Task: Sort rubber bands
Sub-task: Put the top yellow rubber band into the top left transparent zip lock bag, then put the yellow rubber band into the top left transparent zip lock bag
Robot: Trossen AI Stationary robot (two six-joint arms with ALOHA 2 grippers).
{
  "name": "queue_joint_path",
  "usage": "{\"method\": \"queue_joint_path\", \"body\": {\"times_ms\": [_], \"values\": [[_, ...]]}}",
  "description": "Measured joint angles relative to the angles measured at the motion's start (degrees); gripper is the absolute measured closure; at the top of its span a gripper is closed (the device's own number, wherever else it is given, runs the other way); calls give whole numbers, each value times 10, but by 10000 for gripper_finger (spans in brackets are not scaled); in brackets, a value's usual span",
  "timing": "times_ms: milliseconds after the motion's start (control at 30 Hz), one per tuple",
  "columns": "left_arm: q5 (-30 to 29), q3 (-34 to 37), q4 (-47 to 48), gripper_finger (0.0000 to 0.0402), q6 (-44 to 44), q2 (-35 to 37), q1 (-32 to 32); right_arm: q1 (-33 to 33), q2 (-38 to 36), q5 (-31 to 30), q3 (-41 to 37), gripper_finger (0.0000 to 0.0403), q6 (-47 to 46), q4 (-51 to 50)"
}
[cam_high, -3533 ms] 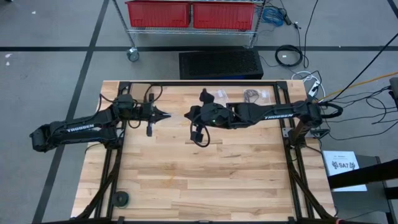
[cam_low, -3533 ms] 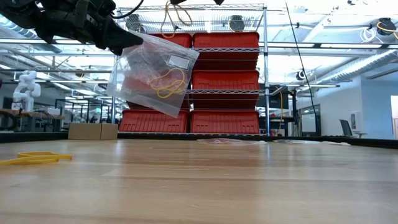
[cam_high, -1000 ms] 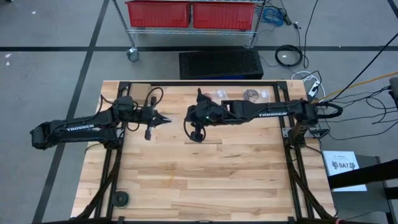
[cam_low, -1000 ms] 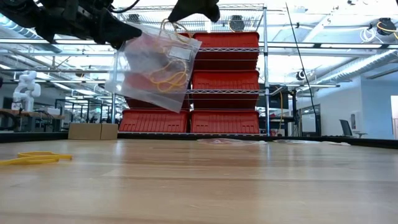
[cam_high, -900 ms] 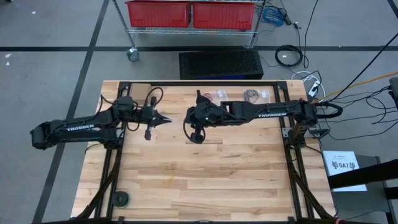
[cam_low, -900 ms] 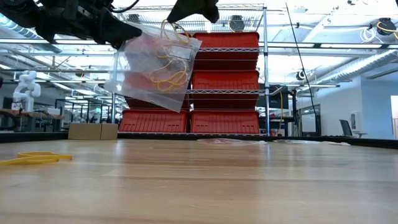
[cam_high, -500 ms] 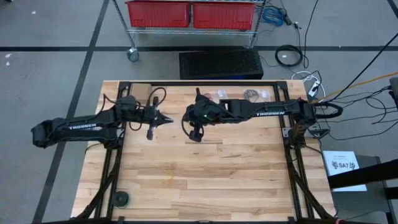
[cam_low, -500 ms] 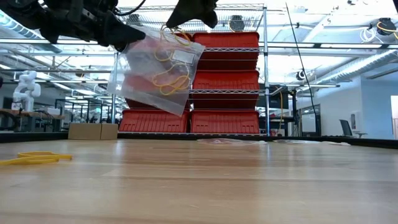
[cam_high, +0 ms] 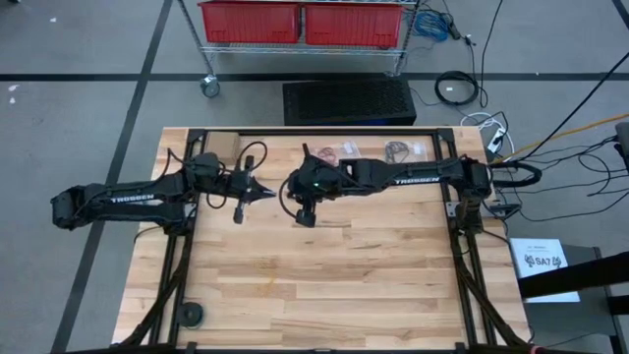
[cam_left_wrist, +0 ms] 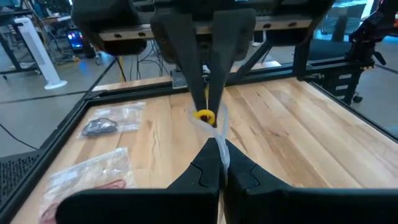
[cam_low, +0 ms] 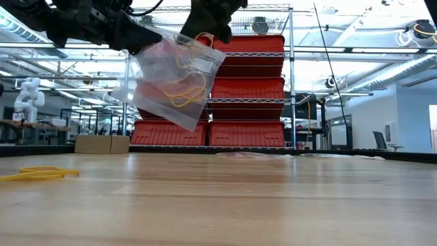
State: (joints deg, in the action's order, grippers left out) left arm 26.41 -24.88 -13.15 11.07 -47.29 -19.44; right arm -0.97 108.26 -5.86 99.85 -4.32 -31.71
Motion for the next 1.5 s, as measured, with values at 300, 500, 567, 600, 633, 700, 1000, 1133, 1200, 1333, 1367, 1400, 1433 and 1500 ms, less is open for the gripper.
{"method": "queue_joint_path", "body": {"times_ms": [300,500,567,600,633,700,1000,1133,1200,1333,1367,1400,1433,1500], "values": [[-14,0,-2,401,2,-2,0,-8,1,18,0,403,-23,7],[-16,0,-16,401,2,-18,4,-9,22,19,0,386,-49,18],[-16,0,-20,401,2,-26,6,-9,28,35,0,367,-49,18],[-16,0,-21,401,2,-30,6,-9,32,42,0,357,-49,21],[-16,0,-26,401,2,-33,6,-9,33,47,0,345,-49,22],[-16,0,-29,401,2,-37,6,-9,34,48,0,322,-49,17],[-16,0,-33,401,0,-37,6,-11,29,47,35,255,-56,-41],[-17,0,-33,401,0,-37,6,-11,30,46,78,254,-56,-96],[-29,0,-31,401,-1,-37,6,-11,28,46,103,256,-55,-108],[-56,0,-22,401,-1,-38,3,-10,28,45,144,262,-34,-159],[-61,0,-18,401,2,-37,0,-9,28,44,151,264,-25,-178],[-69,0,-12,401,7,-37,-2,-8,28,41,155,267,-19,-198],[-78,0,-2,401,13,-37,-6,-8,27,38,158,269,-16,-223],[-97,0,13,401,16,-35,-14,-5,28,30,157,277,-18,-276]]}}
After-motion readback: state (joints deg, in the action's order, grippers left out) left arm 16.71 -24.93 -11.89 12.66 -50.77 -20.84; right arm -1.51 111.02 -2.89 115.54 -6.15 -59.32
